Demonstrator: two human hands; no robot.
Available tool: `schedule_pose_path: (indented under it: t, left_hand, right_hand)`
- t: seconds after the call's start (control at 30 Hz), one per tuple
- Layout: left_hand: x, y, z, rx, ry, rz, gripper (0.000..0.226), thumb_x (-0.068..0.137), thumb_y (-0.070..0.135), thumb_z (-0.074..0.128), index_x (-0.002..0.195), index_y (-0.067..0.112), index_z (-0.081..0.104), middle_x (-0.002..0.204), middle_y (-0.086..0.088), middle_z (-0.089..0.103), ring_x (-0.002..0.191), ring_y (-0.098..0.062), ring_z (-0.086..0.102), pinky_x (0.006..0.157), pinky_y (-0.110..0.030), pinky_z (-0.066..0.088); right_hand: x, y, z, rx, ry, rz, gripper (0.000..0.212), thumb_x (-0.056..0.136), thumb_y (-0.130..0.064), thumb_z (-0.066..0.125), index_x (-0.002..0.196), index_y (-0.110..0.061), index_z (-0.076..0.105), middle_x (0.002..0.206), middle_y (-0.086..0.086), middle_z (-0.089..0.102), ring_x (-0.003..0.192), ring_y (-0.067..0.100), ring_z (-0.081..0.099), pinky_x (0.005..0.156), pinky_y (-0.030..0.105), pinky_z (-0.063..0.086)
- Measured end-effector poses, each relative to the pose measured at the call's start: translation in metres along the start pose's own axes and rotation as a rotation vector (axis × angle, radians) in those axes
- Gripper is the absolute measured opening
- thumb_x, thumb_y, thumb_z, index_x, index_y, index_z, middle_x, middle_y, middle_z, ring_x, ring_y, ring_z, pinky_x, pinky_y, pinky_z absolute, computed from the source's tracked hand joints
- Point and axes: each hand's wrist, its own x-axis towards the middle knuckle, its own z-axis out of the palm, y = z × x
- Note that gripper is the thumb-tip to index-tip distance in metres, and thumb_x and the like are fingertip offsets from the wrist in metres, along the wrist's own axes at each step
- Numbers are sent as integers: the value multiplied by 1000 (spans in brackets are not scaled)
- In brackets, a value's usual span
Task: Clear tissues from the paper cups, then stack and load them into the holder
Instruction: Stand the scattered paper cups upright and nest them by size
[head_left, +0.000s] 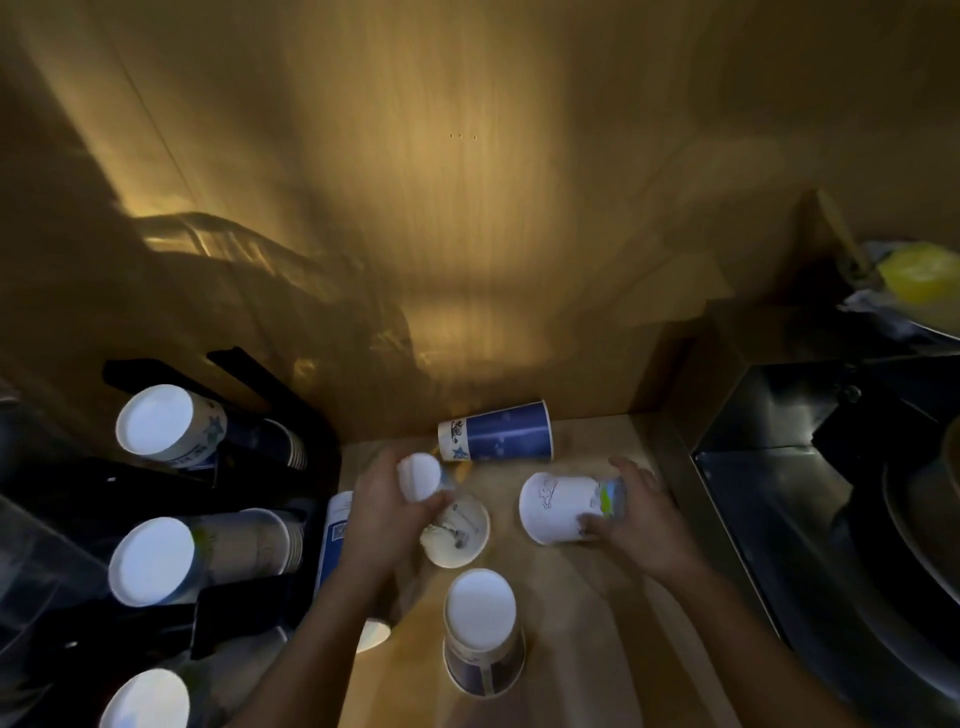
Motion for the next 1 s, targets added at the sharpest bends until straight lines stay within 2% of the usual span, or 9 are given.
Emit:
schedule_pose_path:
  t: [0.1, 0.2, 0.33, 0.4, 0.47, 0.57, 0.77, 0.9, 1.0]
  left_hand:
    - [-1, 4, 4, 43, -20, 68, 59, 66, 29, 82, 115, 26, 50, 107, 10, 49, 103, -11, 46, 83, -31, 42]
    - [-16, -10, 20, -93, -187, -23, 55, 68, 25, 81, 112, 38, 50, 108, 15, 55, 98, -7, 55, 79, -28, 48]
    - [-28, -40, 36, 54, -290, -8, 46, 78, 15, 71, 121, 20, 55, 123, -5, 61, 113, -20, 57, 96, -37, 48]
    - [-30, -45, 39, 72, -313, -43, 62, 75, 19, 76, 130, 19, 47, 136, -4, 50, 124, -21, 47, 105, -41, 41]
    - [-28, -42, 40, 12, -316, -100, 80, 70, 22, 80, 137, 20, 37, 141, -3, 43, 126, -20, 43, 106, -42, 39]
    - [-20, -31, 41, -40, -325, -70, 90, 66, 27, 83, 139, 26, 31, 144, 0, 40, 127, -18, 40, 106, -41, 39]
    - [-5, -13, 45, -81, -412, 28, 91, 60, 42, 82, 135, 38, 31, 141, 4, 37, 126, -12, 36, 102, -32, 33]
    - [2, -1, 58, -2, -476, 103, 75, 53, 49, 80, 111, 56, 33, 127, 10, 42, 125, -17, 37, 106, -37, 35]
    - [3, 0, 64, 5, -470, 121, 68, 52, 51, 80, 109, 51, 42, 123, 8, 47, 118, -18, 45, 104, -45, 41]
  right_hand:
    - [2, -7, -6, 8, 70, -48, 77, 68, -37, 76, 131, -21, 33, 133, 8, 45, 112, 28, 51, 90, 44, 47]
    - [0, -13, -10, -5, 92, -68, 76, 69, -37, 75, 131, -21, 34, 131, 8, 45, 112, 27, 50, 90, 47, 47]
    - [-3, -22, -17, -15, 131, -96, 68, 70, -36, 74, 125, -22, 37, 125, 8, 46, 111, 26, 49, 88, 48, 49]
    - [-3, -28, -24, -30, 173, -116, 63, 71, -36, 73, 122, -22, 40, 122, 8, 47, 108, 27, 49, 87, 47, 48]
    - [-2, -37, -31, -19, 215, -141, 63, 71, -36, 73, 122, -23, 40, 123, 8, 46, 108, 28, 49, 88, 49, 47]
    - [1, -53, -39, 12, 249, -179, 63, 72, -37, 72, 124, -25, 38, 125, 7, 45, 109, 28, 49, 89, 53, 47]
    - [2, -75, -48, 35, 279, -261, 61, 69, -41, 71, 119, -29, 39, 121, 4, 46, 105, 25, 51, 83, 52, 50]
    - [0, -79, -52, 1, 296, -290, 62, 70, -41, 71, 121, -29, 38, 122, 4, 46, 106, 23, 50, 83, 50, 51]
    - [-3, -80, -59, 23, 345, -330, 62, 70, -39, 72, 122, -27, 41, 119, 1, 46, 105, 20, 49, 83, 45, 51]
